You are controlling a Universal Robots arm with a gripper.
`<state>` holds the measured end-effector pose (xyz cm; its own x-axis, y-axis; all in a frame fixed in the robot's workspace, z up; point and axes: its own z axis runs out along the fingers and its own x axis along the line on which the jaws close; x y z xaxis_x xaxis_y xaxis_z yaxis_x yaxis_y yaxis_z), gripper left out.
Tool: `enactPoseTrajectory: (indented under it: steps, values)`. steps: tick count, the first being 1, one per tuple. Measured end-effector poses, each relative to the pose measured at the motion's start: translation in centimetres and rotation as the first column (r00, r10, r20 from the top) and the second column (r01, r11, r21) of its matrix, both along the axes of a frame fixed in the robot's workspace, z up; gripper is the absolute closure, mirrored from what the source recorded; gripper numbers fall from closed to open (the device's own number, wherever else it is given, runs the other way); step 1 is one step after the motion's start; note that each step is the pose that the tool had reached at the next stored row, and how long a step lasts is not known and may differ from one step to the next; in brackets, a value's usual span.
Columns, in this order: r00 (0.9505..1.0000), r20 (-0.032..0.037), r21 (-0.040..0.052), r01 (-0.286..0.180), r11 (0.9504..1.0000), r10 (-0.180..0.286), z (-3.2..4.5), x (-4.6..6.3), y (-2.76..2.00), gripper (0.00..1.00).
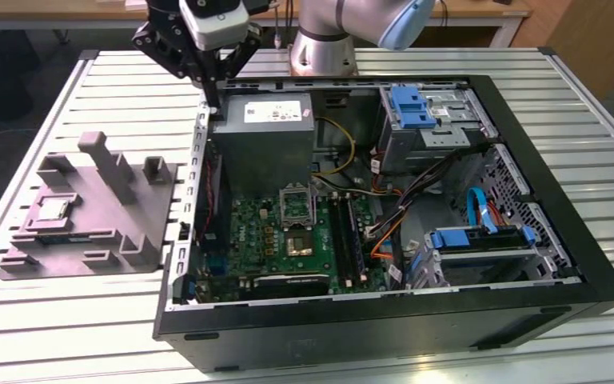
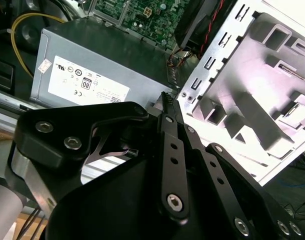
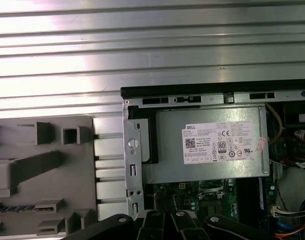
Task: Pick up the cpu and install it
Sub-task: 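Reach for the cpu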
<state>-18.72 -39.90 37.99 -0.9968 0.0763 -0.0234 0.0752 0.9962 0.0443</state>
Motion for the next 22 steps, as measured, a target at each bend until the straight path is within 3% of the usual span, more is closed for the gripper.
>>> enactPoseTrajectory:
  steps: [22]
  values:
    - [1.0, -0.0005, 0.0, 0.0, 1.0, 0.0, -0.28, -0.56, 0.0, 0.89]
